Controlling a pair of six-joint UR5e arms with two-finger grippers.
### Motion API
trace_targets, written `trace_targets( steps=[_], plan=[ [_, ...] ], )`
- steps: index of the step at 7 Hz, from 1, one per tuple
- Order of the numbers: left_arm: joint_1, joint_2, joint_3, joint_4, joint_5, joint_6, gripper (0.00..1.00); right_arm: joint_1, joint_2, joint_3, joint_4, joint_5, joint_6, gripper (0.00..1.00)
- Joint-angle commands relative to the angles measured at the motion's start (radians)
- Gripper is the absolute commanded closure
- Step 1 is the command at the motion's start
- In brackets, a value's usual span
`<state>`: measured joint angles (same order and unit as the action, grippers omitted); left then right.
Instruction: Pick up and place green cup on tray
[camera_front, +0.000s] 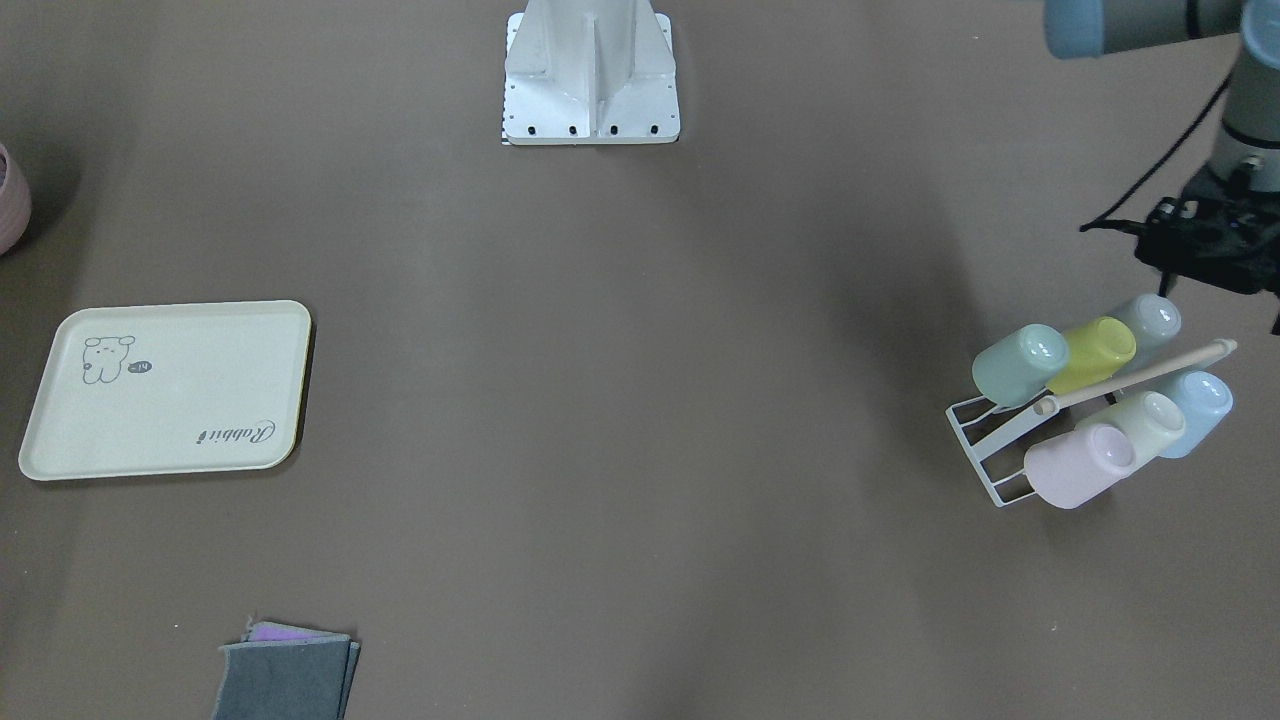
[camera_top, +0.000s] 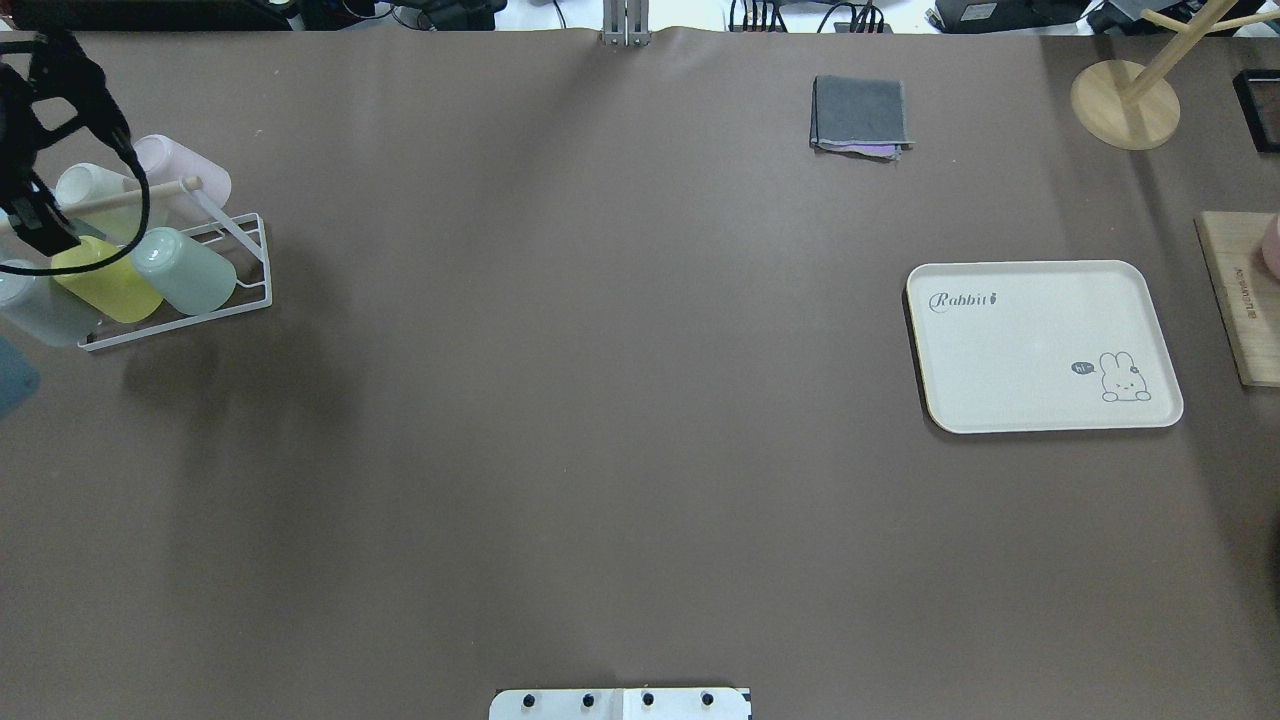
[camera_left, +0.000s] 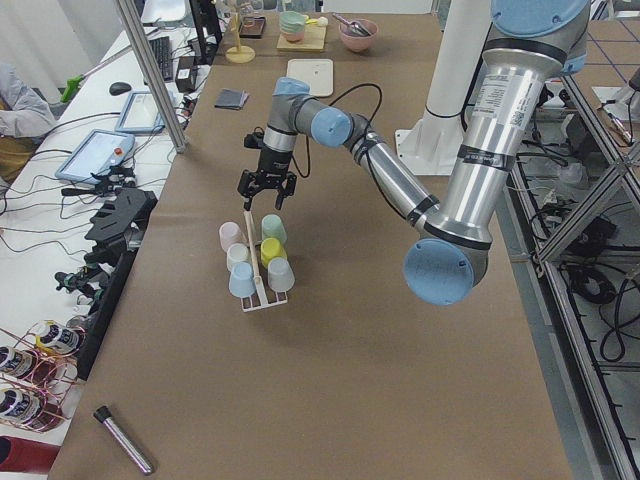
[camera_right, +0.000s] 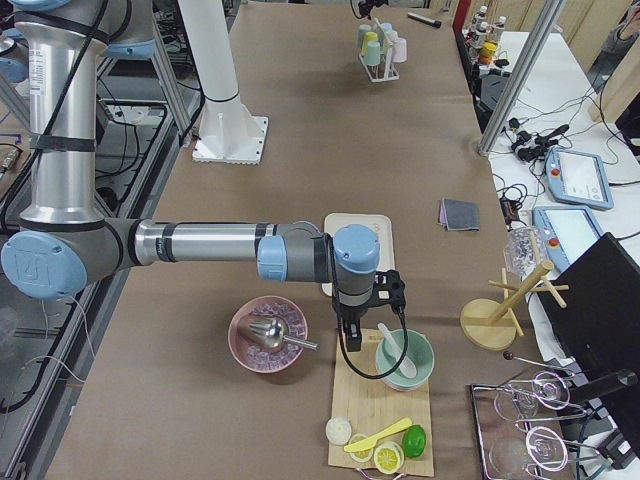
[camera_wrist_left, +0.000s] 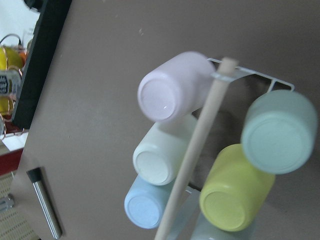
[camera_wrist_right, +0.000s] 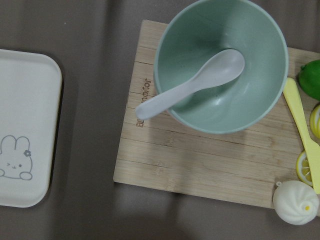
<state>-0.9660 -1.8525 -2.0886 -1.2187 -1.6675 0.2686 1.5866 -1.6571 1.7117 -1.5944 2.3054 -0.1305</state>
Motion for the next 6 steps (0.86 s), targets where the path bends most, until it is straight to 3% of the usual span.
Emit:
trace_targets(
  steps=[1, 2, 4, 6],
  plan=[
    [0.146, -0.054, -0.012, 0.078, 0.034, 0.003, 0.03, 0.0, 0.0, 0.02, 0.002, 0.003, 0.107, 0.0],
    [0.189, -0.101, 0.016, 0.134, 0.04, 0.003, 0.03, -0.023, 0.006, 0.023, 0.025, 0.009, 0.183, 0.0],
    [0.341, -0.239, 0.053, 0.393, 0.285, 0.001, 0.03, -0.11, 0.008, 0.025, 0.17, 0.052, 0.329, 0.0],
    [0.441, -0.261, 0.083, 0.52, 0.502, 0.001, 0.03, -0.192, -0.006, 0.019, 0.241, 0.069, 0.368, 0.0]
  ],
)
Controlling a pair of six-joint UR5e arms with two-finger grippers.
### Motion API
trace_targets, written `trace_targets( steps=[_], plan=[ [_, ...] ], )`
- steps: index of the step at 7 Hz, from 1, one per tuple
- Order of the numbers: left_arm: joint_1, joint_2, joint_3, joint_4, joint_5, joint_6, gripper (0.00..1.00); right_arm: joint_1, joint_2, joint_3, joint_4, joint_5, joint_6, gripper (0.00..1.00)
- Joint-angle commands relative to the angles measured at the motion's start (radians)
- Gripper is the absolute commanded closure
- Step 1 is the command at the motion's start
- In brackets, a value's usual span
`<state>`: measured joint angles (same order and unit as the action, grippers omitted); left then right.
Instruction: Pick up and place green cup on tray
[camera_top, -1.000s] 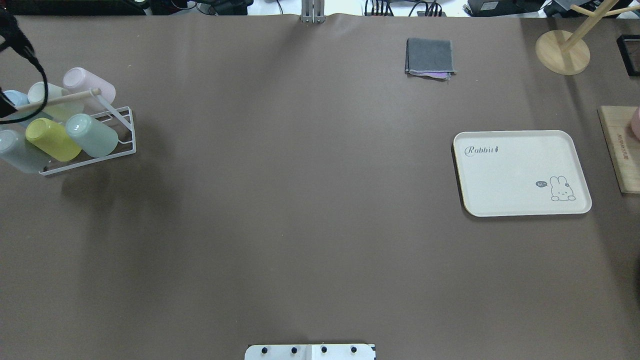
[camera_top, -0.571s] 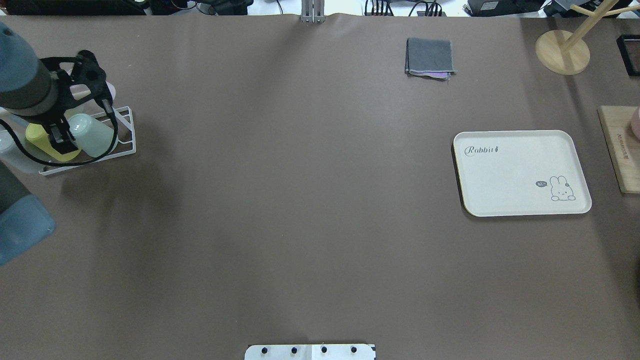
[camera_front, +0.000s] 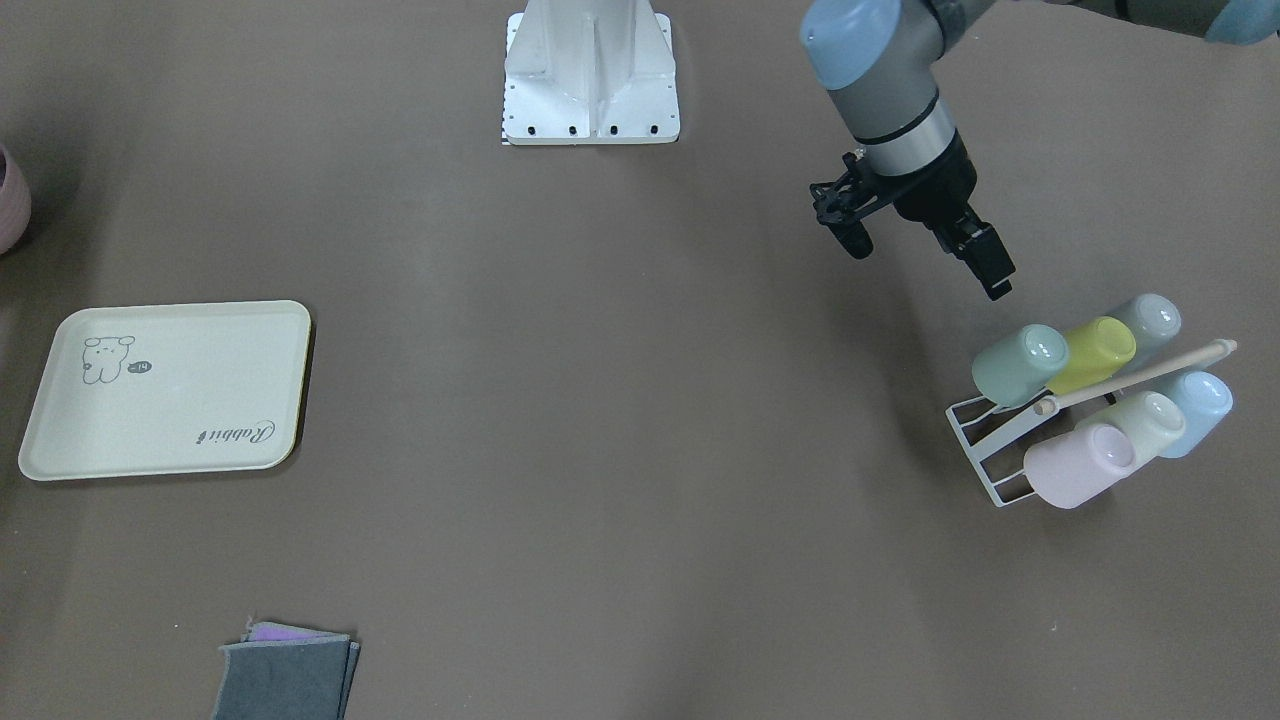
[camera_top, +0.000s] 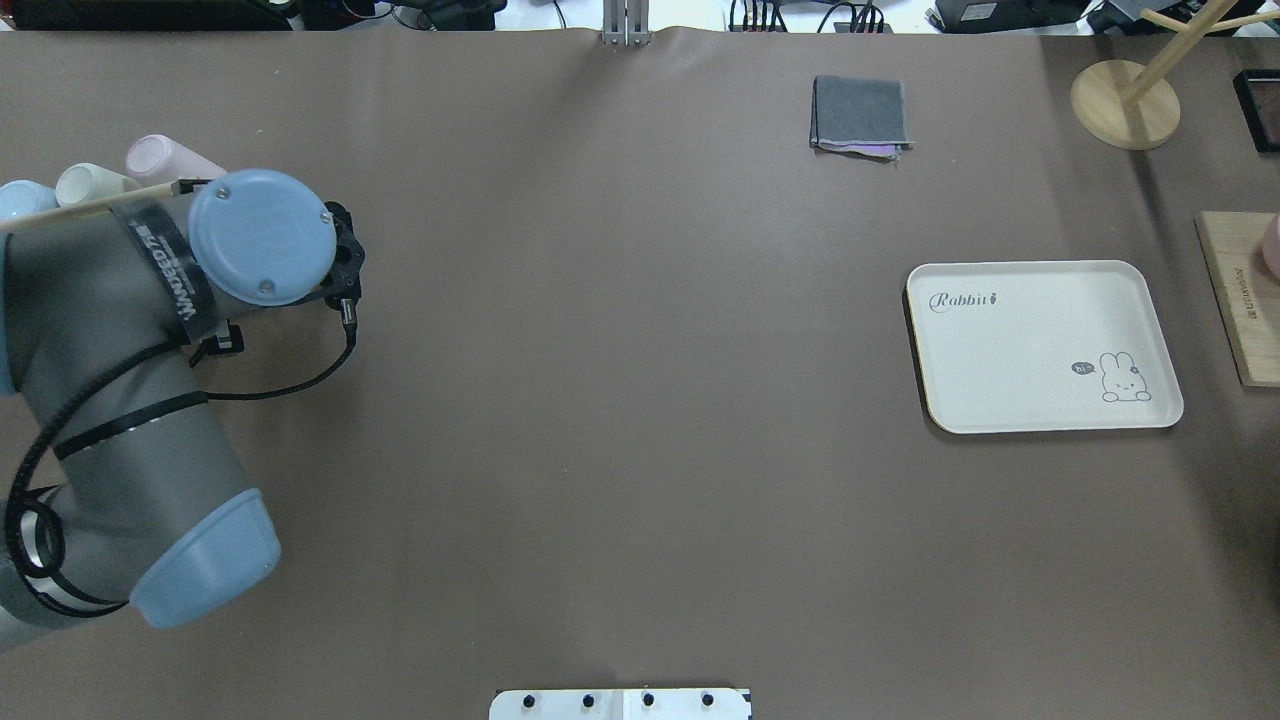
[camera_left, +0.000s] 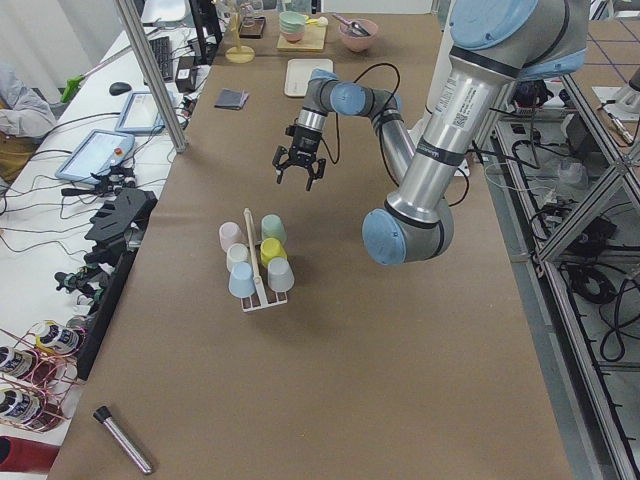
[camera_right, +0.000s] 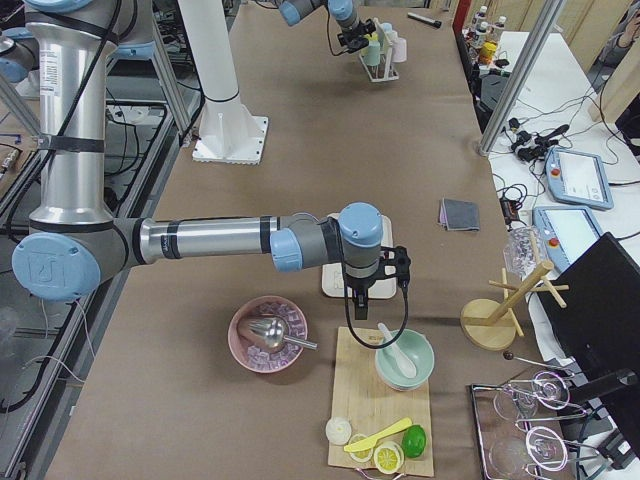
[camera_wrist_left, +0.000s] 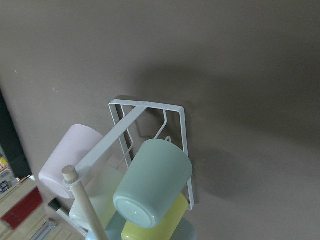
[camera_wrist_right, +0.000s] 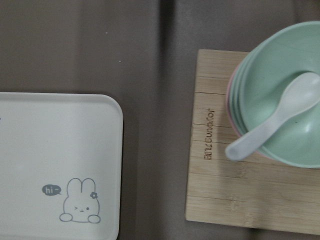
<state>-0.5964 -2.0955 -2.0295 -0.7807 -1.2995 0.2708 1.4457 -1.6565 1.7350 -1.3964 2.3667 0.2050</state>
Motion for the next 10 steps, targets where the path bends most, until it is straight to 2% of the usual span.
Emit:
trace_targets(
  steps=[1, 2, 3, 4, 5, 6, 7, 8, 9, 10],
  plan=[
    [0.123, -0.018, 0.067, 0.115, 0.289, 0.001, 0.03, -0.095, -0.006, -0.012, 0.059, -0.006, 0.037, 0.0],
    [0.125, -0.027, 0.084, 0.164, 0.354, 0.001, 0.03, -0.143, 0.004, -0.014, 0.066, -0.042, 0.077, 0.0],
    [0.121, -0.012, 0.083, 0.16, 0.374, 0.001, 0.03, -0.193, 0.009, -0.029, 0.085, -0.12, 0.103, 0.0],
    [0.125, 0.02, 0.089, 0.149, 0.382, -0.001, 0.03, -0.221, 0.02, -0.072, 0.117, -0.126, 0.103, 0.0],
    [0.139, -0.032, 0.188, 0.147, 0.387, 0.001, 0.03, -0.244, 0.023, -0.16, 0.243, -0.121, 0.117, 0.0],
    [0.139, -0.034, 0.233, 0.093, 0.381, 0.048, 0.02, -0.28, 0.026, -0.179, 0.296, -0.119, 0.207, 0.0],
    [0.141, -0.008, 0.253, 0.016, 0.381, 0.15, 0.02, -0.306, 0.043, -0.193, 0.31, -0.124, 0.221, 0.0],
    [0.144, -0.002, 0.274, 0.009, 0.416, 0.165, 0.02, -0.312, 0.059, -0.205, 0.31, -0.118, 0.223, 0.0],
    [0.144, -0.001, 0.297, 0.023, 0.509, 0.168, 0.02, -0.323, 0.069, -0.225, 0.31, -0.116, 0.223, 0.0],
    [0.144, 0.0, 0.307, 0.081, 0.549, 0.168, 0.02, -0.327, 0.069, -0.239, 0.309, -0.112, 0.225, 0.03]
  ],
)
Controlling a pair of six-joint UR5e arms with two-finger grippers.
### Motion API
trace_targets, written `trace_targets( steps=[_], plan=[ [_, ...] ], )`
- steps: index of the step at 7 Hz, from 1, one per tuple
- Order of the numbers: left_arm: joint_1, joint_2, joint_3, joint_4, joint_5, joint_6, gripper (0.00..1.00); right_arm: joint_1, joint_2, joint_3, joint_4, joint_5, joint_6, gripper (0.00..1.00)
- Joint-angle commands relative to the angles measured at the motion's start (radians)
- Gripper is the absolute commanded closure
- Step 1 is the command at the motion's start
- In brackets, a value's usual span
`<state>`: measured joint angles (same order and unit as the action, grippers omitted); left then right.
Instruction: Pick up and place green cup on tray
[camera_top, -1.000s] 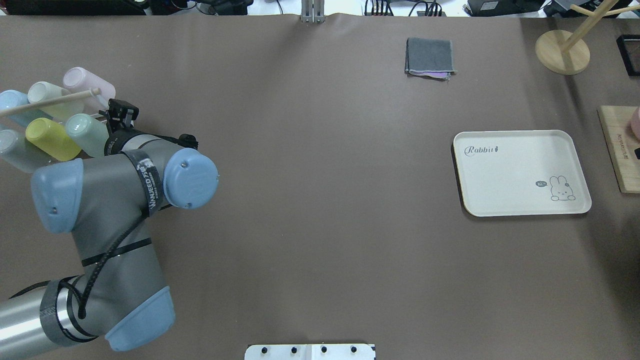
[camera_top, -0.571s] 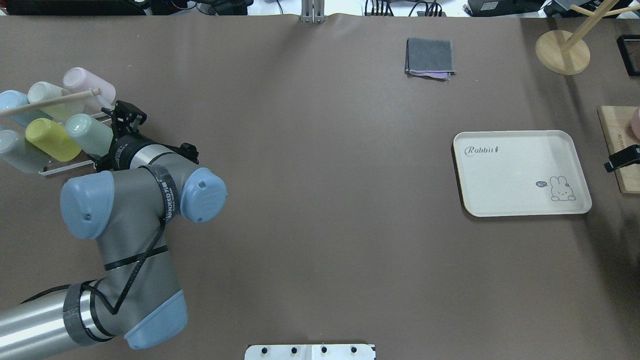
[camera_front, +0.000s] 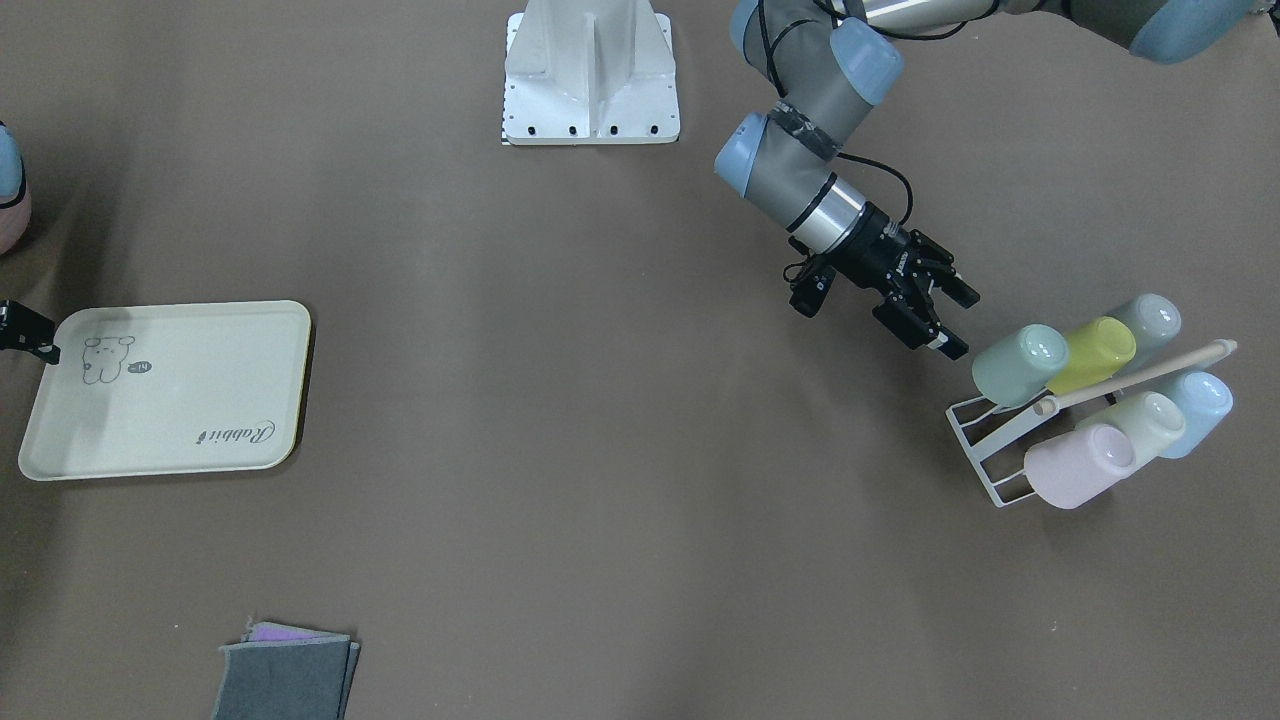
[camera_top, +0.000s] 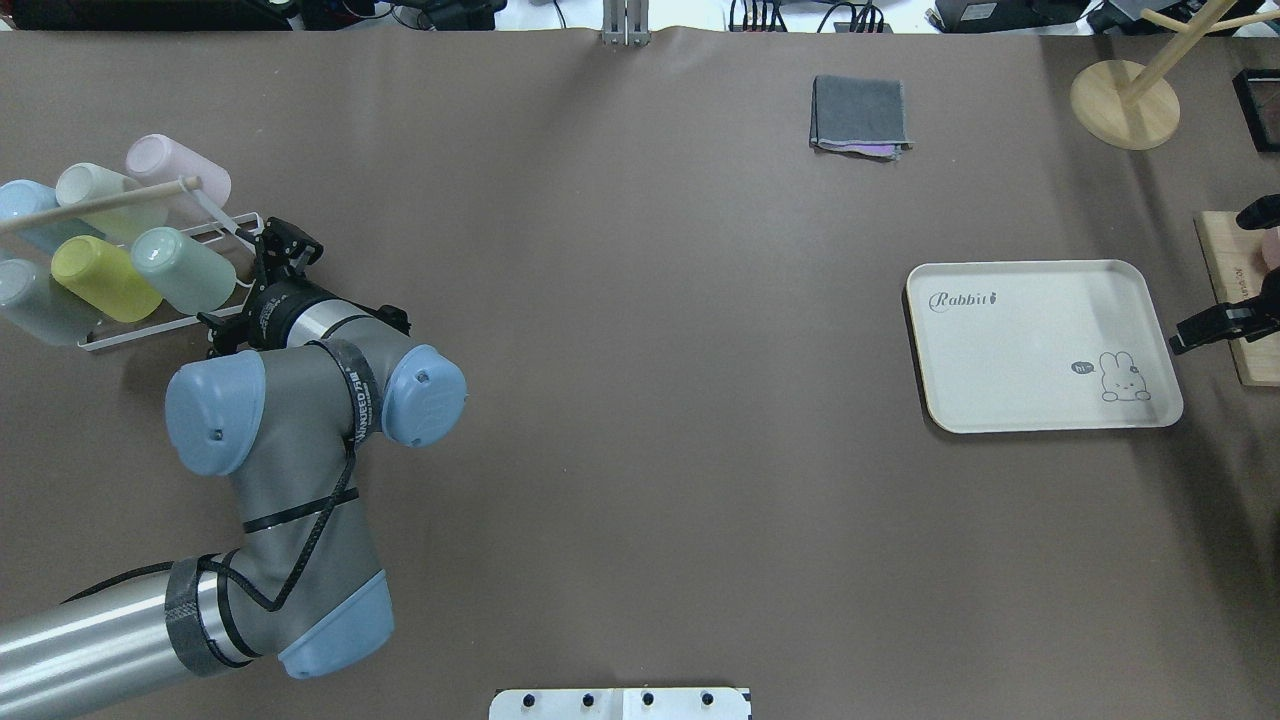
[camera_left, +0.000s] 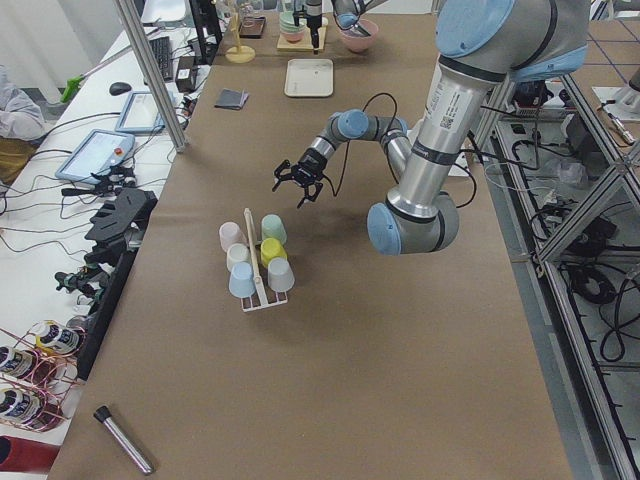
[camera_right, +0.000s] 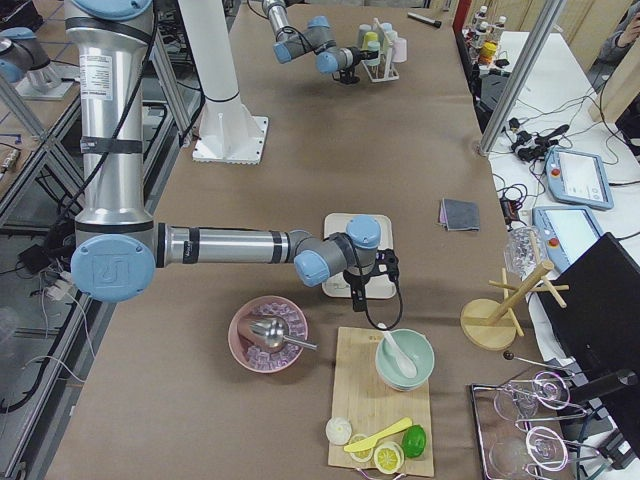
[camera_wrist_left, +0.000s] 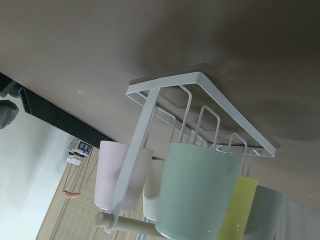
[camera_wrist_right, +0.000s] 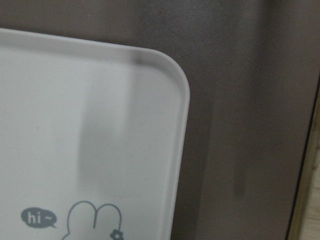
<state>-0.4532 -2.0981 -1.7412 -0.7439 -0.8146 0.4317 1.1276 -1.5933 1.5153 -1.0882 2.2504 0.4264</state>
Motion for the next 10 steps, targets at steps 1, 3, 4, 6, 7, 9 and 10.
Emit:
trace_targets(
  steps=[1, 3, 4, 6, 7, 9, 10],
  plan=[
    [0.002, 0.004, 0.055, 0.044, 0.116, 0.006, 0.02, -0.012, 0.018, -0.041, 0.002, 0.023, 0.003, 0.06],
    [0.005, 0.004, 0.083, 0.025, 0.12, -0.01, 0.02, -0.015, 0.033, -0.049, 0.002, 0.032, 0.023, 0.12],
    [0.008, 0.004, 0.113, -0.042, 0.159, -0.042, 0.02, -0.02, 0.035, -0.052, 0.001, 0.032, 0.025, 0.23],
    [-0.01, 0.007, 0.13, -0.083, 0.172, -0.05, 0.02, -0.025, 0.035, -0.053, 0.001, 0.029, 0.025, 0.38],
    [-0.012, 0.016, 0.155, -0.075, 0.169, -0.039, 0.02, -0.028, 0.036, -0.059, 0.001, 0.028, 0.025, 0.44],
    [-0.024, 0.047, 0.161, -0.083, 0.157, -0.021, 0.03, -0.029, 0.039, -0.06, 0.001, 0.026, 0.025, 0.49],
    [-0.039, 0.047, 0.157, -0.084, 0.157, -0.021, 0.03, -0.029, 0.039, -0.063, 0.001, 0.026, 0.025, 0.49]
  ],
)
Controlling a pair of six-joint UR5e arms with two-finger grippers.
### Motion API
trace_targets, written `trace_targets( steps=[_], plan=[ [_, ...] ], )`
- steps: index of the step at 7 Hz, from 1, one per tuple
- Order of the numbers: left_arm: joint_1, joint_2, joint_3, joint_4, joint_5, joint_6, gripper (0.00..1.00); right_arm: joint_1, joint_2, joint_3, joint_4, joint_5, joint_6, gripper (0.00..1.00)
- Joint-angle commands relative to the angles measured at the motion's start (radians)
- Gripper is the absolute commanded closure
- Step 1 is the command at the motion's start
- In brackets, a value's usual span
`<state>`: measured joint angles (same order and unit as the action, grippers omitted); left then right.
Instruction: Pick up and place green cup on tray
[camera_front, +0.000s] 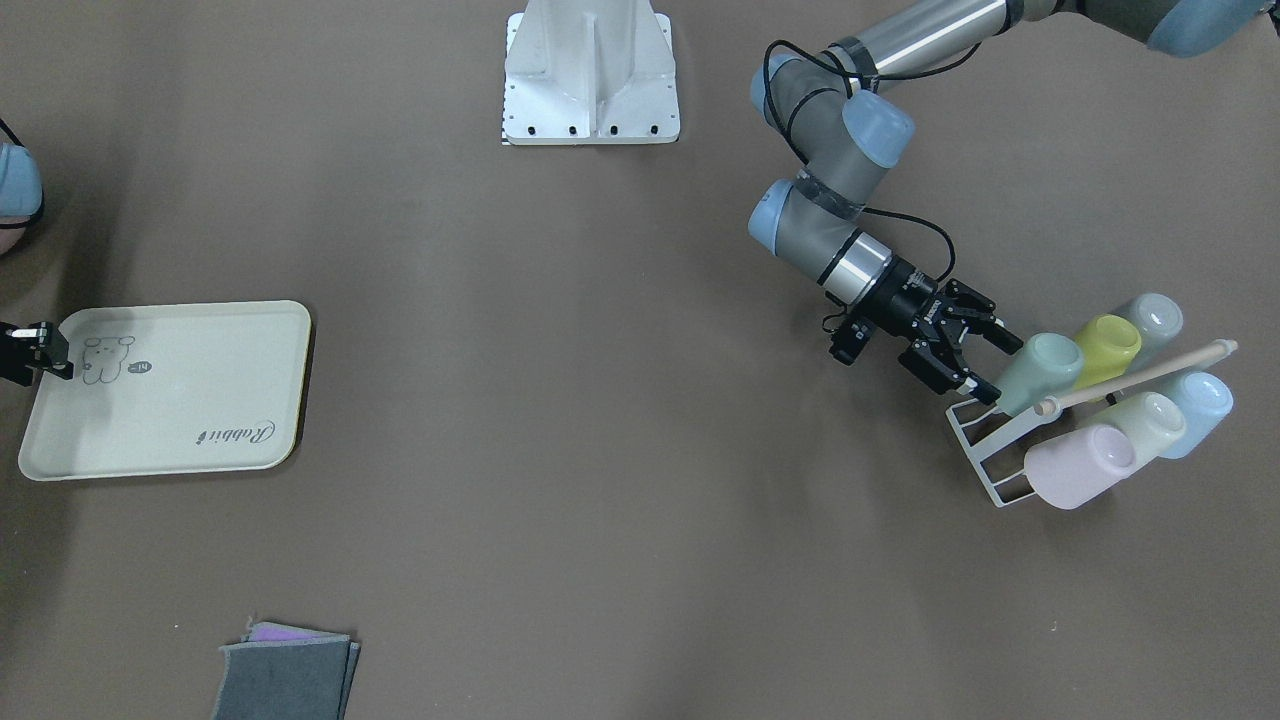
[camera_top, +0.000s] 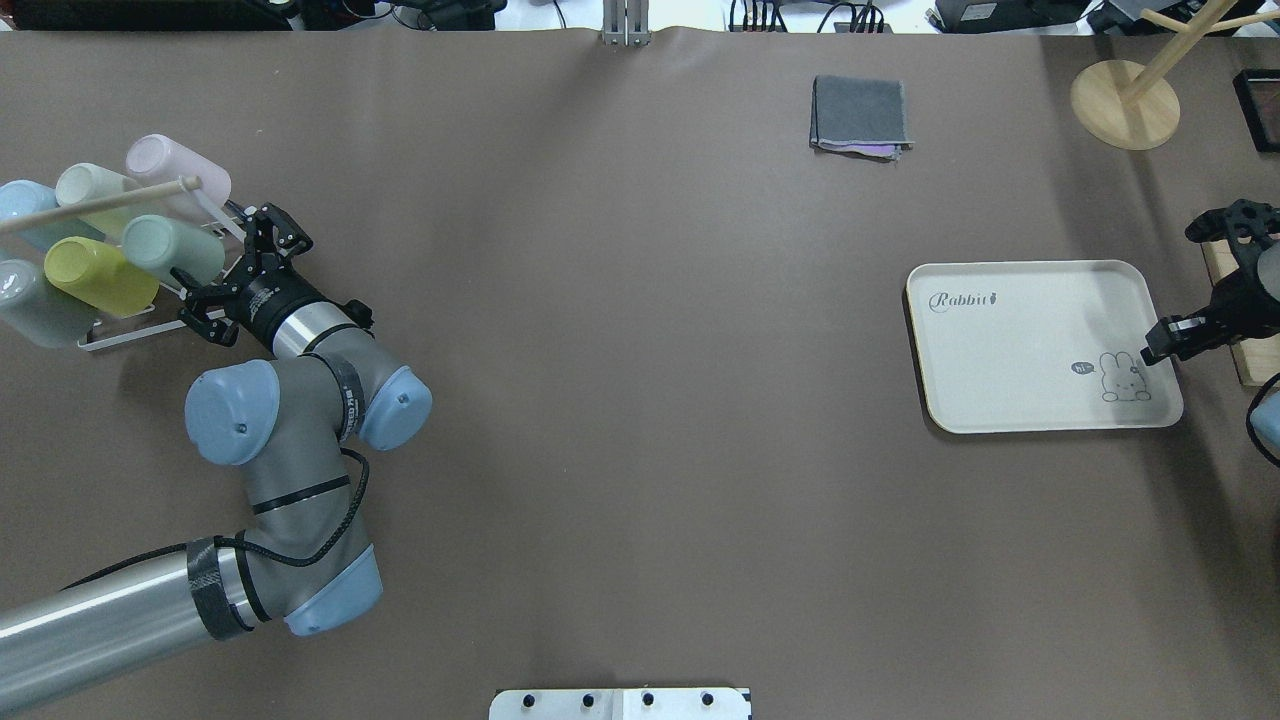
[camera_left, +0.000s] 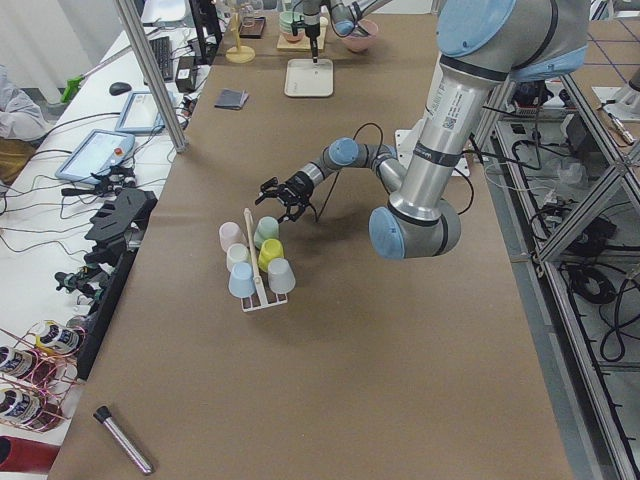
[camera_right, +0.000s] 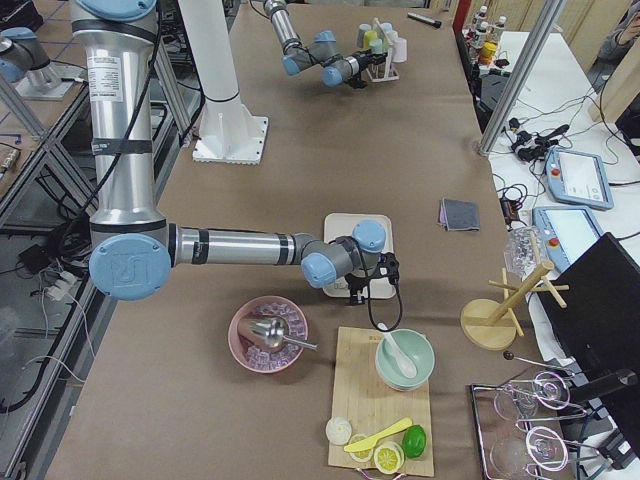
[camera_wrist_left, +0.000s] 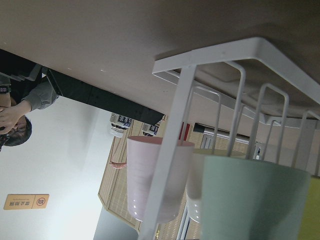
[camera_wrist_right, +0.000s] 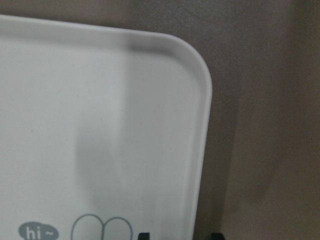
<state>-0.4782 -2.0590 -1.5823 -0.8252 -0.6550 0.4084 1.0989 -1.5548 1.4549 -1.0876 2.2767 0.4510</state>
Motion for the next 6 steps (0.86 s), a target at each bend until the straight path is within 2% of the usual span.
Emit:
trace_targets(
  steps=[1, 3, 4, 6],
  plan=[
    [-0.007, 0.008, 0.001, -0.002, -0.006, 0.01, 0.03, -0.002, 0.002, -0.004, 0.0, 0.0, 0.0, 0.55],
    [-0.002, 0.014, 0.007, -0.002, 0.006, 0.058, 0.04, -0.002, 0.002, -0.008, -0.002, 0.0, 0.0, 0.56],
    [0.001, 0.01, 0.051, -0.002, 0.008, 0.064, 0.07, -0.002, 0.002, -0.008, 0.0, 0.0, 0.0, 0.61],
    [0.001, 0.011, 0.061, 0.006, 0.064, 0.107, 0.08, -0.002, 0.001, -0.008, 0.0, 0.004, 0.0, 0.64]
  ],
)
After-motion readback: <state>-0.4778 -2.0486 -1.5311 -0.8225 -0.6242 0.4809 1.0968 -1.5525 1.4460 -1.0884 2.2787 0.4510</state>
